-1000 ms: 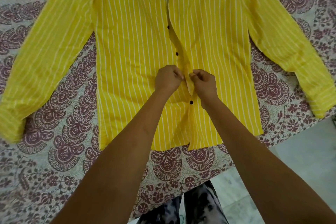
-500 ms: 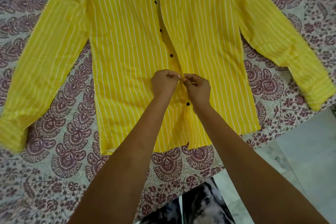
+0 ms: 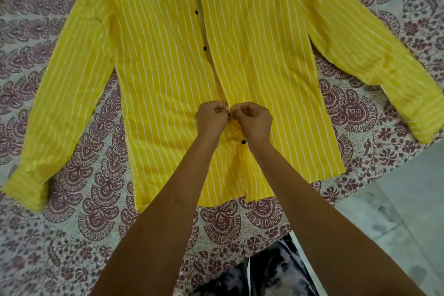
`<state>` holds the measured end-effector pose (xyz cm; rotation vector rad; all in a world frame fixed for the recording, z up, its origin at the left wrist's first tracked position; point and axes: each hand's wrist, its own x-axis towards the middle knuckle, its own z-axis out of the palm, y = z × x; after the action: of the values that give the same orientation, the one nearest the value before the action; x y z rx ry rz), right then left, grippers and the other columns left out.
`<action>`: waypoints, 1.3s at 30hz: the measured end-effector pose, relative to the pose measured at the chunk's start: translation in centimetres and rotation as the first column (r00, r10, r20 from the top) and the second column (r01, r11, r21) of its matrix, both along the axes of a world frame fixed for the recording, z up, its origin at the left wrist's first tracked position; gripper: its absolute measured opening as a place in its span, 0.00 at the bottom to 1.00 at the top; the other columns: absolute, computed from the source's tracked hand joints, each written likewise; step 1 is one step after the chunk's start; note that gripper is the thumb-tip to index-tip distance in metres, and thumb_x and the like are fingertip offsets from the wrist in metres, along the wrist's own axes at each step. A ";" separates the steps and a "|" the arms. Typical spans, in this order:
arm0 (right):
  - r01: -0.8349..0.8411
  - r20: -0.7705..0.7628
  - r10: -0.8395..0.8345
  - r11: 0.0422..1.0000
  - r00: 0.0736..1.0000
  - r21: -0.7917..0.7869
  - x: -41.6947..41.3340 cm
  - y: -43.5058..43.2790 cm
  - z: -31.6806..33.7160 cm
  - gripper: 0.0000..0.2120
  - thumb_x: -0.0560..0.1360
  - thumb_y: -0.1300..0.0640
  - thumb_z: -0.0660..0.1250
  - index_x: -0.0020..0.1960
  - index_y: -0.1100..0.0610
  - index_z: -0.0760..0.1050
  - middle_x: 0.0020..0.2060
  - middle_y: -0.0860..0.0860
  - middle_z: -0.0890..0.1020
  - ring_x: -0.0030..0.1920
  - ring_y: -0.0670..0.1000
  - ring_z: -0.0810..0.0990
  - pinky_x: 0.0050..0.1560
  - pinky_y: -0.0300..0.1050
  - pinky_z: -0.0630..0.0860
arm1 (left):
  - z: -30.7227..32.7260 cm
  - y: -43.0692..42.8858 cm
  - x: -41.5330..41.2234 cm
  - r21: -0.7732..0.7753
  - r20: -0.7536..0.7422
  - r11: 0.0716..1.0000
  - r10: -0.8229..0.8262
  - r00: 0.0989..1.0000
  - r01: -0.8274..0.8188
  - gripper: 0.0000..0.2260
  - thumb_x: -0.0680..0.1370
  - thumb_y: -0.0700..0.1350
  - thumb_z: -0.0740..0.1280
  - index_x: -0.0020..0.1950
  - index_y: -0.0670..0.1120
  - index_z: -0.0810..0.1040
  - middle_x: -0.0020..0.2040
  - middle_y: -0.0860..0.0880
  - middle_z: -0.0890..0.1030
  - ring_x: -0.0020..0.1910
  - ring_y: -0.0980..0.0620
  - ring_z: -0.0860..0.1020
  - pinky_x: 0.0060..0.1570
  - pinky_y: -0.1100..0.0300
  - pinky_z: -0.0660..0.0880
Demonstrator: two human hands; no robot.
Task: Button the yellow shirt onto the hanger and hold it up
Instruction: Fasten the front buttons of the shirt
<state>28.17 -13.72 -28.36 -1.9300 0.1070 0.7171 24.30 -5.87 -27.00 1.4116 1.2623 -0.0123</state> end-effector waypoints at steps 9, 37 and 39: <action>-0.015 0.144 0.024 0.998 0.989 -0.069 -0.5 0.1 -0.8 0.04 0.72 0.59 0.69 0.41 0.60 0.79 0.36 0.55 0.83 0.36 0.51 0.81 0.40 0.48 0.78 | -1.2 -0.9 -0.1 -0.060 0.043 0.993 0.101 0.994 -0.098 0.07 0.71 0.43 0.72 0.33 0.45 0.80 0.39 0.37 0.81 0.40 0.46 0.79 0.47 0.46 0.78; -0.024 -0.537 0.110 0.986 0.836 0.164 2.6 -0.6 0.8 0.09 0.74 0.64 0.62 0.37 0.56 0.75 0.31 0.52 0.74 0.28 0.45 0.71 0.32 0.36 0.70 | -2.8 0.3 -1.8 0.552 0.093 0.786 -0.390 0.916 0.278 0.08 0.76 0.42 0.65 0.52 0.40 0.77 0.42 0.44 0.83 0.41 0.49 0.81 0.40 0.57 0.75; -0.021 -0.454 0.068 0.994 0.888 0.107 2.7 -0.6 0.4 0.10 0.73 0.65 0.64 0.36 0.56 0.75 0.31 0.52 0.75 0.28 0.45 0.72 0.31 0.36 0.70 | -3.0 0.9 -2.0 0.494 0.080 0.832 -0.333 0.939 0.253 0.10 0.74 0.39 0.66 0.55 0.42 0.76 0.42 0.47 0.84 0.41 0.51 0.81 0.42 0.60 0.75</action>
<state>30.86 -14.35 -27.91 -1.6404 0.3140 1.1799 22.30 -4.98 -30.01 1.9867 0.9298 0.2167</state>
